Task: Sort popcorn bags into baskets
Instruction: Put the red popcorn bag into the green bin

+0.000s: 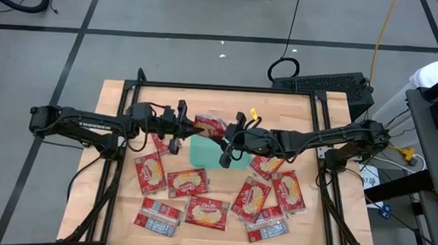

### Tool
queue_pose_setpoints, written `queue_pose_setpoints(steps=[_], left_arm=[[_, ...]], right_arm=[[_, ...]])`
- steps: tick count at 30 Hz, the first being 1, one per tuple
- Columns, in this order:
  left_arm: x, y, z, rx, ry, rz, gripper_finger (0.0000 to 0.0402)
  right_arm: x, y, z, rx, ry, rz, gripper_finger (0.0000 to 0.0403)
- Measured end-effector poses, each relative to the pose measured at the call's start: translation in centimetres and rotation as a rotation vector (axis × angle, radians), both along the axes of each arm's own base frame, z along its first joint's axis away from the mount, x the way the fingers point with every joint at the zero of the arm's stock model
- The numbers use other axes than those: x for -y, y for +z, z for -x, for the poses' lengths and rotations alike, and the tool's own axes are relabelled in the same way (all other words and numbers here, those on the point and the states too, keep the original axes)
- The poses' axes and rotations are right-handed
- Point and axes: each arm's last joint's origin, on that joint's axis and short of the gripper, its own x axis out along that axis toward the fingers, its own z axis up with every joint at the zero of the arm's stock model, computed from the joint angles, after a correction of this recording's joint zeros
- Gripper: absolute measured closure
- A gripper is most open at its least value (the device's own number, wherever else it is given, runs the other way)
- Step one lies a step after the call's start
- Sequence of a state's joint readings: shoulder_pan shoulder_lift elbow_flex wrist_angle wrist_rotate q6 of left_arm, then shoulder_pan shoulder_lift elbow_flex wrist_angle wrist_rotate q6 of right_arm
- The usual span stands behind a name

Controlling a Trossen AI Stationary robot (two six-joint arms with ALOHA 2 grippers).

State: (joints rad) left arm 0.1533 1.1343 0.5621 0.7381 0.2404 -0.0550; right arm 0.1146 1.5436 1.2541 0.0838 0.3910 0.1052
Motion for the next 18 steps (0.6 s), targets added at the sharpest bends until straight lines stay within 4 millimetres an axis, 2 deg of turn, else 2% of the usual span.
queue_pose_setpoints(steps=[4,7,18], left_arm=[[0.0,-0.1,0.0,-0.008,-0.003,0.000,0.0374],[0.0,-0.2,0.0,-0.027,-0.024,0.013,0.0353],[0.2,-0.3,0.1,-0.049,-0.080,0.047,0.0190]], right_arm=[[0.0,0.4,0.4,-0.003,0.003,-0.003,0.0362],[0.0,0.2,0.5,-0.019,0.006,-0.025,0.0389],[0.5,-0.1,1.7,-0.112,0.010,-0.162,0.0384]])
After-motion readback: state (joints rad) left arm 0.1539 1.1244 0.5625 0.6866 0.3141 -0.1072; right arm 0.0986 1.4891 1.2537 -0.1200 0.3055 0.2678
